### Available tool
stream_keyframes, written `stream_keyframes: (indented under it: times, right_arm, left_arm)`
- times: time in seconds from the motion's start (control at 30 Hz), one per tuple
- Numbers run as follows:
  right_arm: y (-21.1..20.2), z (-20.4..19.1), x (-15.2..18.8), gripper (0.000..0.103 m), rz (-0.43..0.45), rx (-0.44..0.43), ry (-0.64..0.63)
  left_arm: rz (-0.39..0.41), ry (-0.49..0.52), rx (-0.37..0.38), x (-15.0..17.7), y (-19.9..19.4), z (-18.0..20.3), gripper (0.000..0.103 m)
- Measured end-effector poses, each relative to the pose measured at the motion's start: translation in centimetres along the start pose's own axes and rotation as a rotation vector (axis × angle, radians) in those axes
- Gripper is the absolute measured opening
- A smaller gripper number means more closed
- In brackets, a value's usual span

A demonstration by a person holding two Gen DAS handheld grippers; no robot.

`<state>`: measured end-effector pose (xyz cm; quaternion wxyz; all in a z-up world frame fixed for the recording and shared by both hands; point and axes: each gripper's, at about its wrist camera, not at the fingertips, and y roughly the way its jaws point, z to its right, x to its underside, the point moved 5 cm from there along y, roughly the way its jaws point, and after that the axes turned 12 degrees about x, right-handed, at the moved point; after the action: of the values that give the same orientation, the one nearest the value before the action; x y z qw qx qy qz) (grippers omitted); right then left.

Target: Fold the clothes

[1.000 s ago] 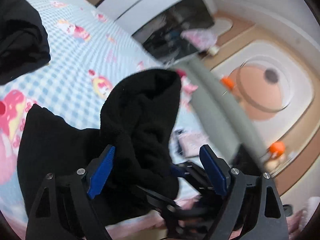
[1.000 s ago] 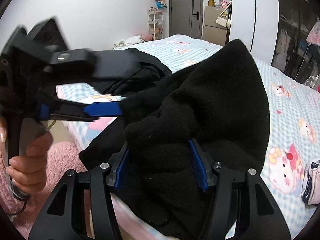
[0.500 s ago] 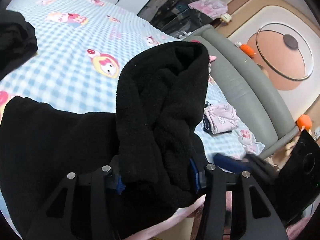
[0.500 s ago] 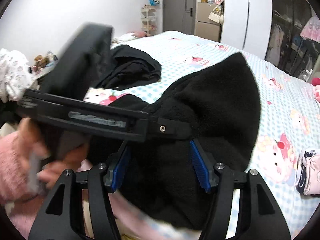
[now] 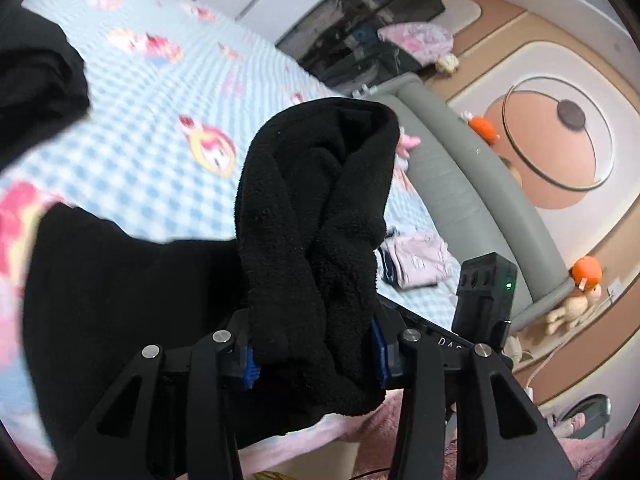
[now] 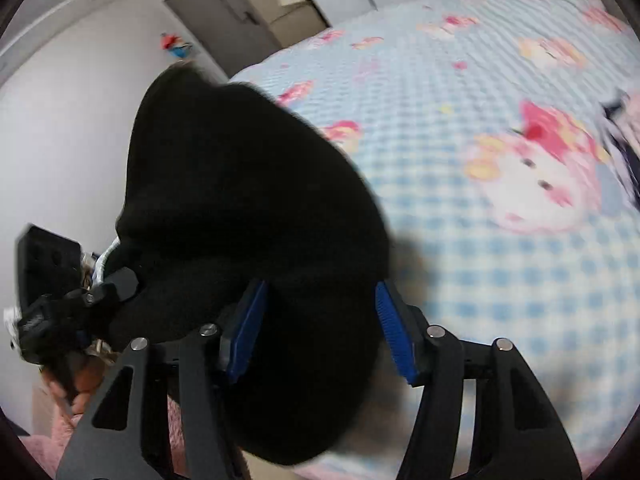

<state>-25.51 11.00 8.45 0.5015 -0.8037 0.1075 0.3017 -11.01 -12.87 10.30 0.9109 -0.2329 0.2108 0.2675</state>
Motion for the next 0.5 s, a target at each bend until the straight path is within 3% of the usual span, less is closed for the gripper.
stream_keyframes:
  times: [0.13,0.3,0.43,0.5]
  right_arm:
    - [-0.2,-5.3,-1.2,0.053,0.007,-0.030,-0.151]
    - [0.3,-11.7,-0.6,0.053,-0.001,-0.003,-0.375]
    - [1.3,-14.1,0.3,0.053,-0.006,-0.004,-0.408]
    - [1.8,-14.6,1.1,0.054,0.001,0.041,-0.440]
  left_arm:
    - [0.099,-0.109,0.020,0.6,-4.3,-2.4,0.043]
    - [0.185,-0.170,-0.002,2.8,-8.1,-4.1,0.043]
    - [0.207,-0.252,-0.004,3.8,-8.9,-7.1,0.044]
    - [0.183,-0.290,-0.037,4.4,-8.5,-8.8,0.047]
